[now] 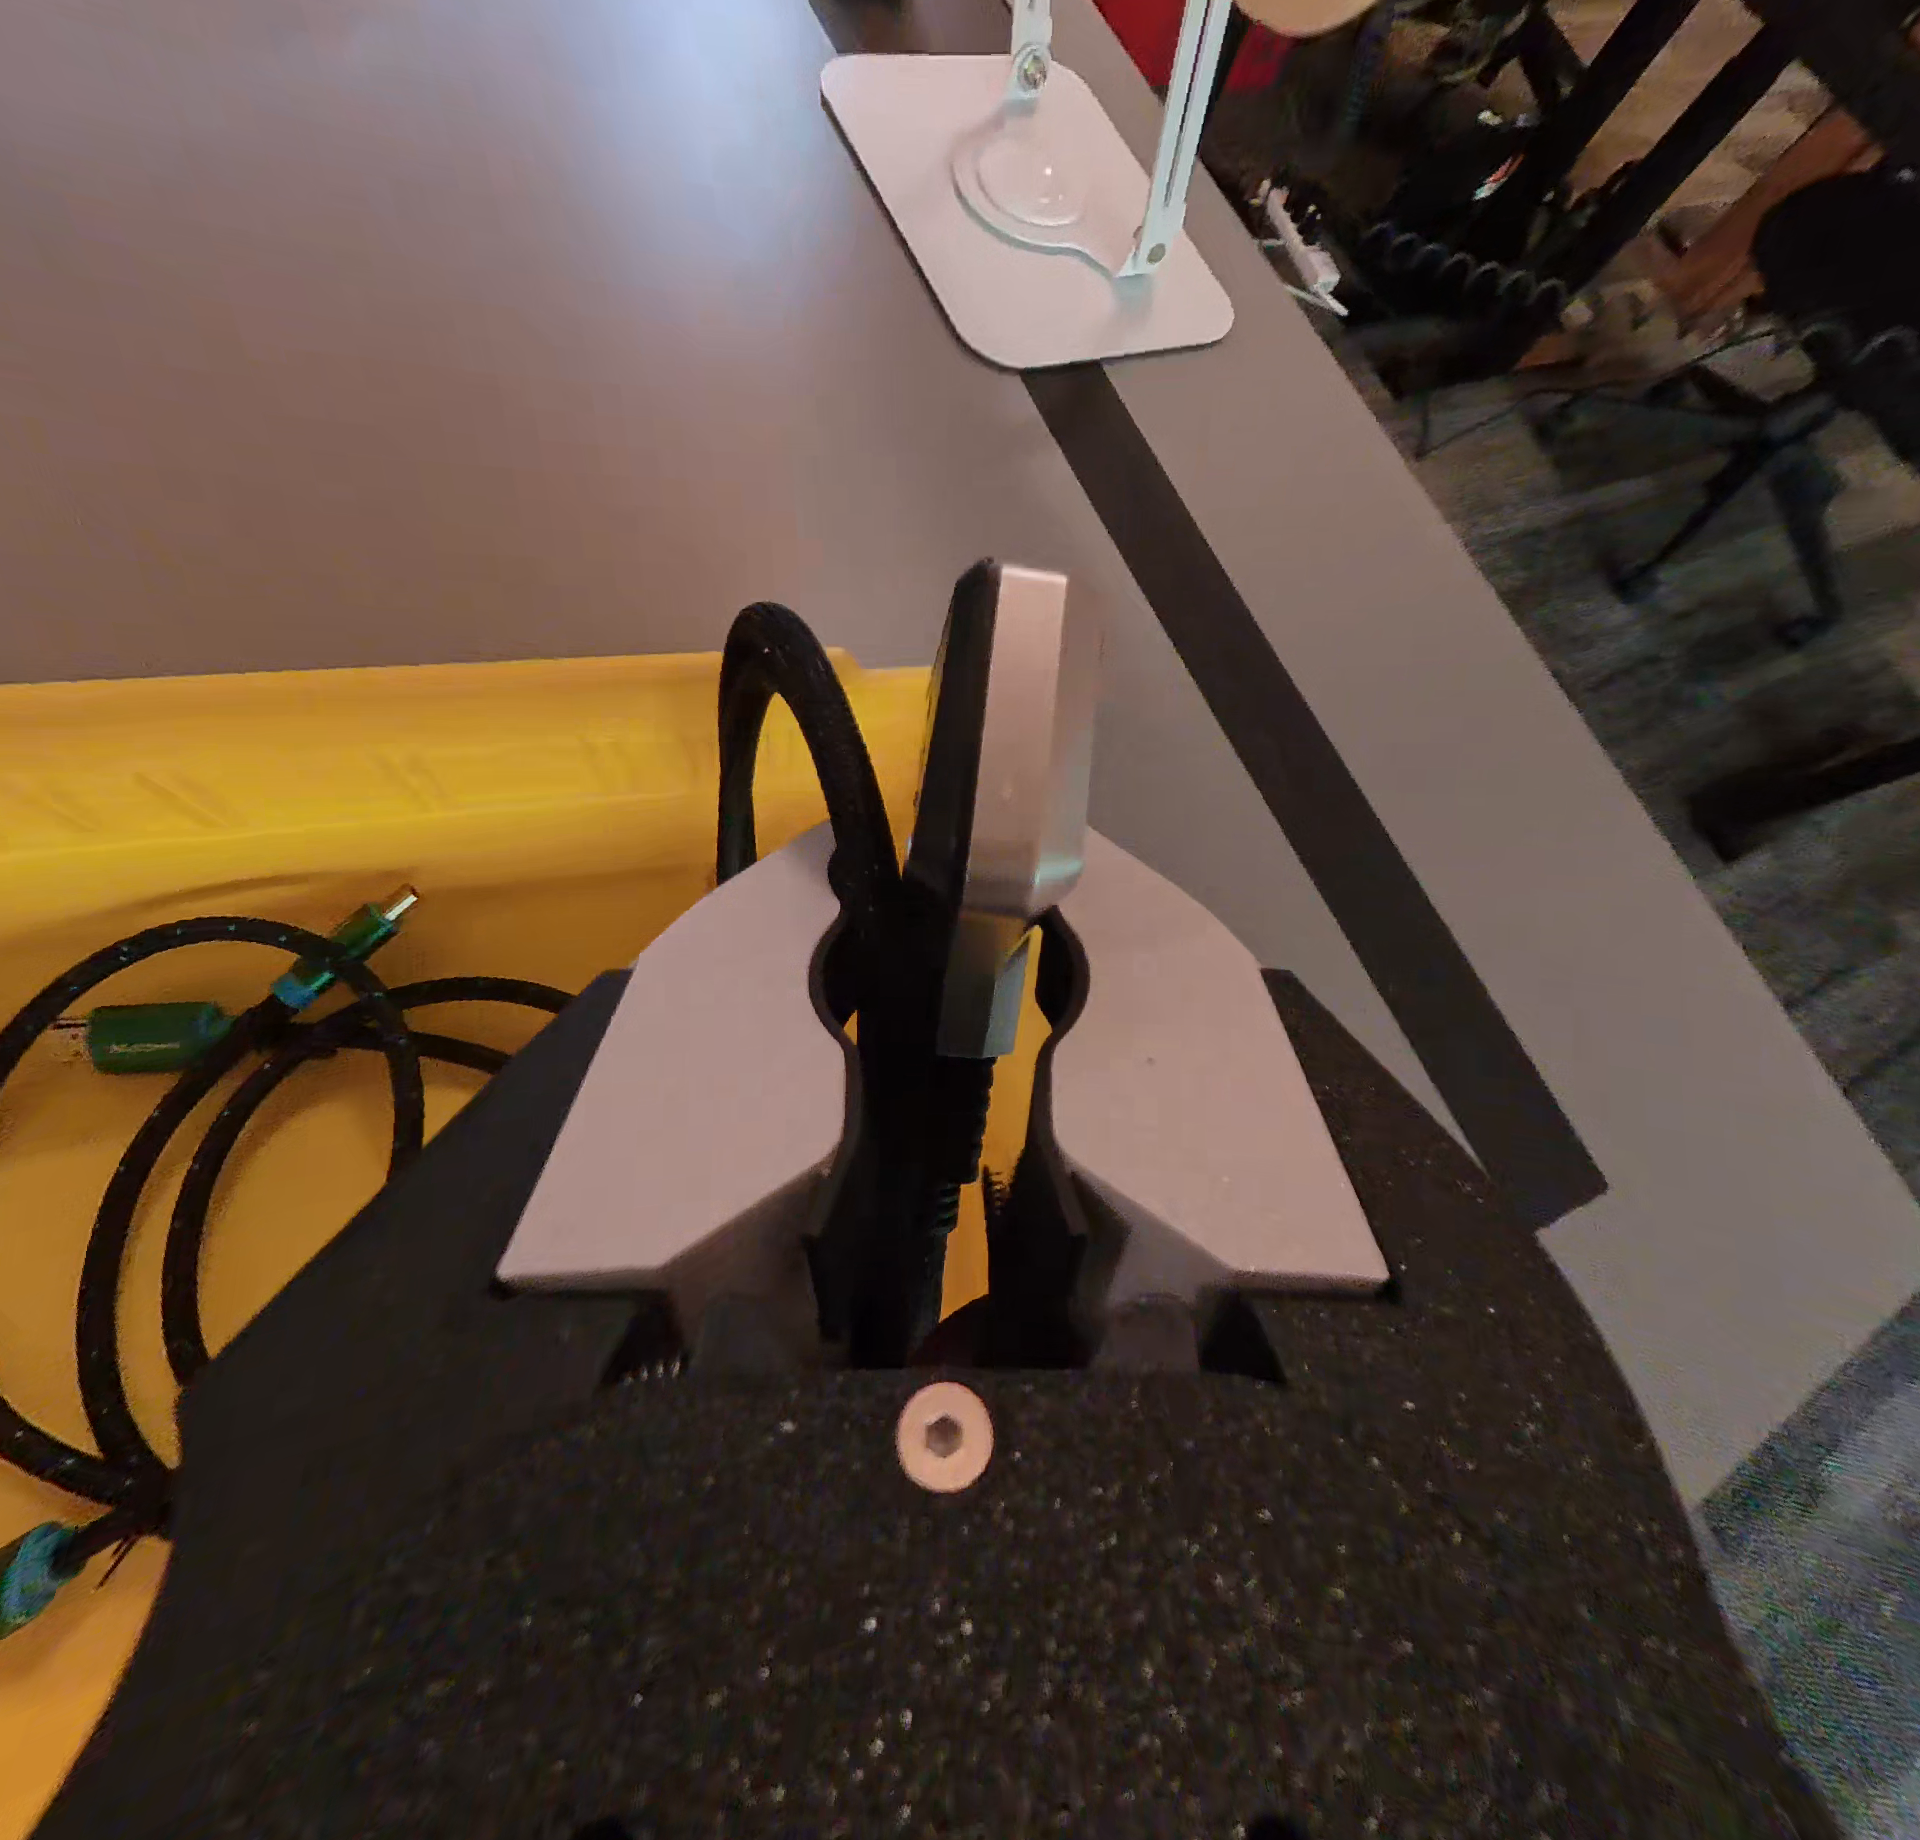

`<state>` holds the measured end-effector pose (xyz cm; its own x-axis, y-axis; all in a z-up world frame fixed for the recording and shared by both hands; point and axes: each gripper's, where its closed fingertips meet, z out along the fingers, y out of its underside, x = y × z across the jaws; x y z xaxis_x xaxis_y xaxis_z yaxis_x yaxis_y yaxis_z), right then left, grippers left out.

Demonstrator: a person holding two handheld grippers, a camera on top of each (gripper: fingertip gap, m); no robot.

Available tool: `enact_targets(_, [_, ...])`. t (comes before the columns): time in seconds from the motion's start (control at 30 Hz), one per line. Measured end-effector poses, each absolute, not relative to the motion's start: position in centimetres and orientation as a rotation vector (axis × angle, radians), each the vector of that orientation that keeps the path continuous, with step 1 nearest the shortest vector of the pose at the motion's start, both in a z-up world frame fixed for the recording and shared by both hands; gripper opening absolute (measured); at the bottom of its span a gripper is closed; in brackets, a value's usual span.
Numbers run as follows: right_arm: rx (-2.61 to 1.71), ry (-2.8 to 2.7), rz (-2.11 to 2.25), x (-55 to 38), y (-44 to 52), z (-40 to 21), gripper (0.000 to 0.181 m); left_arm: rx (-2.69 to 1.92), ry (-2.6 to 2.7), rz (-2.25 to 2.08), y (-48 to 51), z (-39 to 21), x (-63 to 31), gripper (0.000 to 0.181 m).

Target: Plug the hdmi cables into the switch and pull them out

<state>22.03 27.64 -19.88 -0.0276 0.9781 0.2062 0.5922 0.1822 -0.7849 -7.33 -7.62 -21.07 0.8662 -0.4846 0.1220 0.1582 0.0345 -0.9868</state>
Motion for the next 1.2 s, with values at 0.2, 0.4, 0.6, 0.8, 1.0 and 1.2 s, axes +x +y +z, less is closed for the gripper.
enact_targets(0.2, [-1.565,-1.721,0.718,22.3,28.3,-22.2,0.033,-1.456,0.277,-0.505,-7.5,-21.1,-7.4,0.033])
enact_targets(0.4, [-1.687,-1.730,0.533,24.7,29.9,-23.7,0.042,-1.459,0.289,-0.510,-7.5,-21.2,-7.2,0.033])
enact_targets(0.6, [-1.673,-1.692,0.427,25.5,30.4,-22.2,0.047,-1.451,0.300,-0.498,-7.7,-21.2,-7.1,0.033])
enact_targets(0.8, [-1.610,-1.494,0.375,24.0,28.8,-17.1,0.061,-1.451,0.315,-0.479,-7.8,-21.2,-7.0,0.033])
enact_targets(1.0, [-1.514,-1.148,0.640,16.8,16.6,-10.0,0.075,-1.468,0.332,-0.465,-7.7,-21.4,-6.7,0.032])
enact_targets(1.2, [-1.122,-1.166,1.153,7.0,-0.5,-10.8,0.069,-1.473,0.360,-0.463,-7.7,-21.5,-6.3,0.032])
